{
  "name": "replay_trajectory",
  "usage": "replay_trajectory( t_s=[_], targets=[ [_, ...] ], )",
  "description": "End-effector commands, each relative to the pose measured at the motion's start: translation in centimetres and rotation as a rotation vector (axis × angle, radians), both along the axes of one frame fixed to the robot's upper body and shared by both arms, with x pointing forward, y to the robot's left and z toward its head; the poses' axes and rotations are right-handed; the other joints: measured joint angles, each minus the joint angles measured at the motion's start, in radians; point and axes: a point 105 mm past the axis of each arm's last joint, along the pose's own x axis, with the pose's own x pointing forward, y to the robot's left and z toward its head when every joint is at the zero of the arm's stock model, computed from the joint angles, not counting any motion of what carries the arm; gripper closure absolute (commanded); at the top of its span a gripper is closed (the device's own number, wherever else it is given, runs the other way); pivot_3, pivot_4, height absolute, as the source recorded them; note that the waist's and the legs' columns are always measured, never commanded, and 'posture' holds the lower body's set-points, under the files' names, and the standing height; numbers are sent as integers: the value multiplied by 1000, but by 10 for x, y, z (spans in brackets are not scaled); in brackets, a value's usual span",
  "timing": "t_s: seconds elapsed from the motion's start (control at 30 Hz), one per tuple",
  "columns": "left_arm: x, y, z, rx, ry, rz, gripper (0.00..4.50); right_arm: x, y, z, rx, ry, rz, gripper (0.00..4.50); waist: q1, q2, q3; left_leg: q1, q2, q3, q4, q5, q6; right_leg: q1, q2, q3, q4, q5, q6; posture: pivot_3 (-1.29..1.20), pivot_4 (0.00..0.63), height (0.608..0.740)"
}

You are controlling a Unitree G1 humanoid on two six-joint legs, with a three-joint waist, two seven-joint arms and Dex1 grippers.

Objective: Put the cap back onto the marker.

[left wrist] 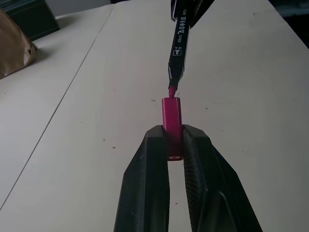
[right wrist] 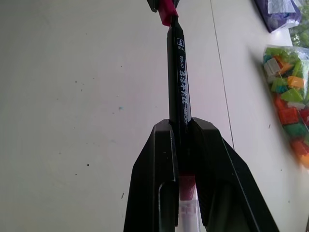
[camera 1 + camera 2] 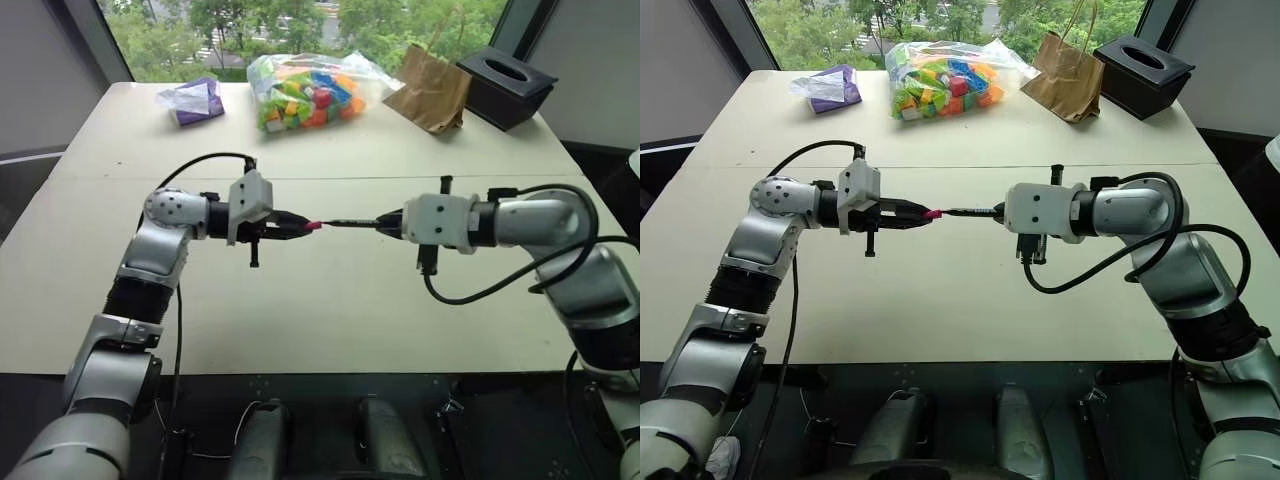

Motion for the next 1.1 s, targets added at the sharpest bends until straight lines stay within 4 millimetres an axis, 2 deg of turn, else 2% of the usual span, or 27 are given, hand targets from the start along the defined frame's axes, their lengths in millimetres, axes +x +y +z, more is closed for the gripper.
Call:
replay_trajectory(
  t_s=[0.03,0.47,1.1],
  targets=[
    [-2,-1,16,-15,-58,-15,4500,-2,-1,9,-16,-39,12,4462,0,0,0,0,0,0,0,0,0,0,0,0,0,0,0,0,150,740],
    [-3,-7,17,-28,-57,-27,4500,-3,5,9,-1,-34,29,4462,0,0,0,0,0,0,0,0,0,0,0,0,0,0,0,0,150,740],
    [-9,-15,3,12,-19,-81,4500,-8,22,12,6,-63,88,4462,-1,0,0,0,0,0,0,0,0,0,0,0,0,0,0,0,150,740]
  ],
)
